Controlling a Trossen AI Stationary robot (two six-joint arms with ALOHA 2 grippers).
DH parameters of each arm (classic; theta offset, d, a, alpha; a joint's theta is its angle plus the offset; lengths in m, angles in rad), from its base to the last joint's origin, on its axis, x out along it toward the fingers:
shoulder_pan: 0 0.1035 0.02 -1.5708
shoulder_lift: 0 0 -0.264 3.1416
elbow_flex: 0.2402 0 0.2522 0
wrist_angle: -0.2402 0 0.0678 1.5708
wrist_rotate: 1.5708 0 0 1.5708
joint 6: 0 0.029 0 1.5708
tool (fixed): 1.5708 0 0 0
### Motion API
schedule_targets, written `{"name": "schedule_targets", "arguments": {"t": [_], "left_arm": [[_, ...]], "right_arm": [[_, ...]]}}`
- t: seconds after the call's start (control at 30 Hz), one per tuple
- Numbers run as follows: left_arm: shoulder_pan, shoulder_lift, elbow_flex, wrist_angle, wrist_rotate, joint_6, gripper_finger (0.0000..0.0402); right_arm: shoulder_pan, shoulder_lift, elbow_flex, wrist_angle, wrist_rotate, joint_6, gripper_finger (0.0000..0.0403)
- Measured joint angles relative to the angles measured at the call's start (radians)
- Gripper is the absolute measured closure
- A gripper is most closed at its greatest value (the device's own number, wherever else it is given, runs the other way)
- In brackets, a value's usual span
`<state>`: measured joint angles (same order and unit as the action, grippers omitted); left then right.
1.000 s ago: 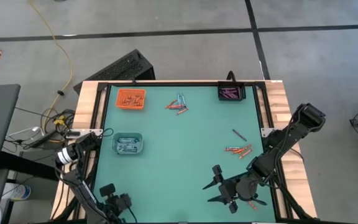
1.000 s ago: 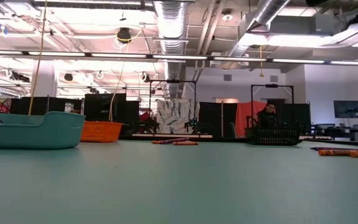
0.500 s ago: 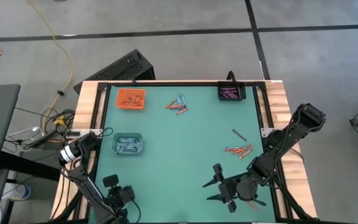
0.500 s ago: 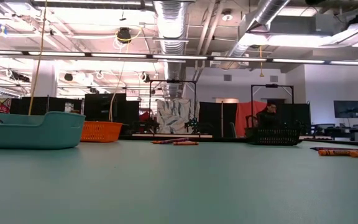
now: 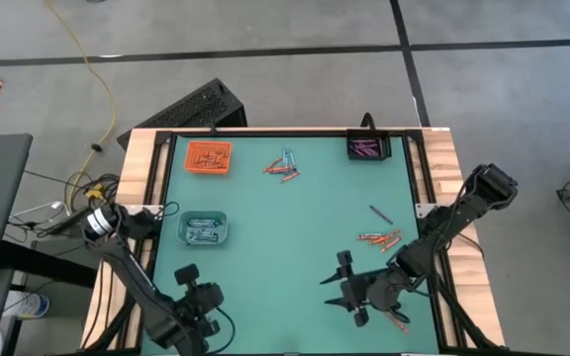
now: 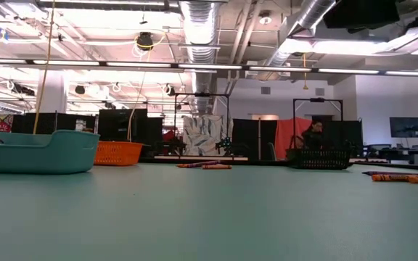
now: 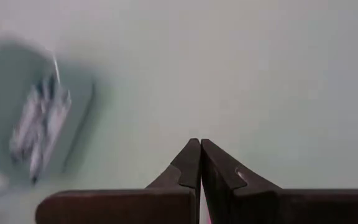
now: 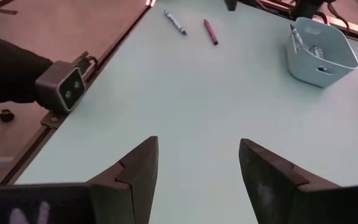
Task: Sort crayons
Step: Put the purple crayon into the black basket
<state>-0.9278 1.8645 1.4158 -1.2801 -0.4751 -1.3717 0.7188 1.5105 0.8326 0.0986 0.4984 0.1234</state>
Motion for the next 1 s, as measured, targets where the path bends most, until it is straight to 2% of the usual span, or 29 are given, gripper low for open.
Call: {"name": "schedule_targets", "arguments": {"t": [0.07, 0.17, 0.4, 0.5, 0.9, 1.0], "left_arm": [[0.011, 0.002, 0.0, 0.015, 0.088, 0.014, 0.0401], [0.014, 0.002, 0.0, 0.045, 0.13, 0.027, 0.0387], [0.04, 0.001, -0.055, 0.115, 0.219, 0.026, 0.0285], [0.049, 0.002, -0.113, 0.164, 0.272, 0.023, 0.0259], [0.05, -0.004, -0.277, 0.381, 0.37, 0.021, 0.0269], [0.049, -0.005, -0.298, 0.391, 0.374, 0.011, 0.0272]], "right_arm": [[-0.001, 0.0, 0.0, 0.0, 0.0, 0.0, 0.0185], [0.003, 0.0, 0.0, 0.0, 0.0, 0.001, 0.0185], [0.026, 0.0, 0.0, 0.003, -0.003, 0.001, 0.0185], [0.035, 0.0, 0.0, 0.004, -0.003, 0.001, 0.0185], [0.054, 0.0, 0.0, 0.004, -0.003, 0.008, 0.0185], [0.053, 0.0, 0.0, 0.004, -0.002, 0.008, 0.0185]]}}
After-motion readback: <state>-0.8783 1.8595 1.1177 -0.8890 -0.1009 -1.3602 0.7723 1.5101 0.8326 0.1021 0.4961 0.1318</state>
